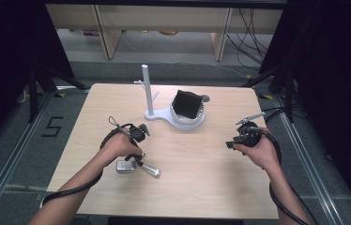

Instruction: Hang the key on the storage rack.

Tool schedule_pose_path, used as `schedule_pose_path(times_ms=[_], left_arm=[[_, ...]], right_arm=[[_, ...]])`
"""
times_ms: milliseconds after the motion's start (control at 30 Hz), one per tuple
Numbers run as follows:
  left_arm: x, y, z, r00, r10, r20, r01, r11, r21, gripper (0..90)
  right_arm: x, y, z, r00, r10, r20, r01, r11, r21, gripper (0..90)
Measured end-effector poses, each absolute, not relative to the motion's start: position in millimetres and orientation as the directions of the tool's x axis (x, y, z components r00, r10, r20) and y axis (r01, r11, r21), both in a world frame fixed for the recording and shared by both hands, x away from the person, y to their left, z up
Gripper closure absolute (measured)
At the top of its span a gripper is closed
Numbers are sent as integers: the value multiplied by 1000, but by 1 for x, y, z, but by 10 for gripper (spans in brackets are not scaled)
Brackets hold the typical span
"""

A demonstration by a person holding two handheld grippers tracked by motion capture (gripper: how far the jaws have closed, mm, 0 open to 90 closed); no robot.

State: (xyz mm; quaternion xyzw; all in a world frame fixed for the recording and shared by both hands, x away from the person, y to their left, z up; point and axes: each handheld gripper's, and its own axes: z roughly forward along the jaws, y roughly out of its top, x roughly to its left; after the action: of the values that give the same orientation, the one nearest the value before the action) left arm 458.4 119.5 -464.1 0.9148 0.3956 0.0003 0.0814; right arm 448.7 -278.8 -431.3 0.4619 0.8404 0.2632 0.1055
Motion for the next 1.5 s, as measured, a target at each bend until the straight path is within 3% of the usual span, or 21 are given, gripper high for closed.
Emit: schedule_pose_path(times_ms=[167,467,900,1267,1500], left_arm=[[460,117,-471,678,729,-97,735,-667,119,647],[464,119,-472,681,722,-117,732,-675,96,740],[470,121,-473,671,730,-128,741,-665,91,749],[467,120,-474,675,733,-89,736,-660,151,691],[471,122,-474,650,749,-131,759,-634,147,747]], right_arm=[[449,-278,-430,-545,836,72,730,430,531,569],[449,-280,-430,-546,835,68,721,427,545,569],[450,-279,-429,-543,837,70,727,427,537,569],[448,-279,-429,-541,838,74,730,425,535,565],[447,-279,-429,-536,840,80,734,418,535,565]])
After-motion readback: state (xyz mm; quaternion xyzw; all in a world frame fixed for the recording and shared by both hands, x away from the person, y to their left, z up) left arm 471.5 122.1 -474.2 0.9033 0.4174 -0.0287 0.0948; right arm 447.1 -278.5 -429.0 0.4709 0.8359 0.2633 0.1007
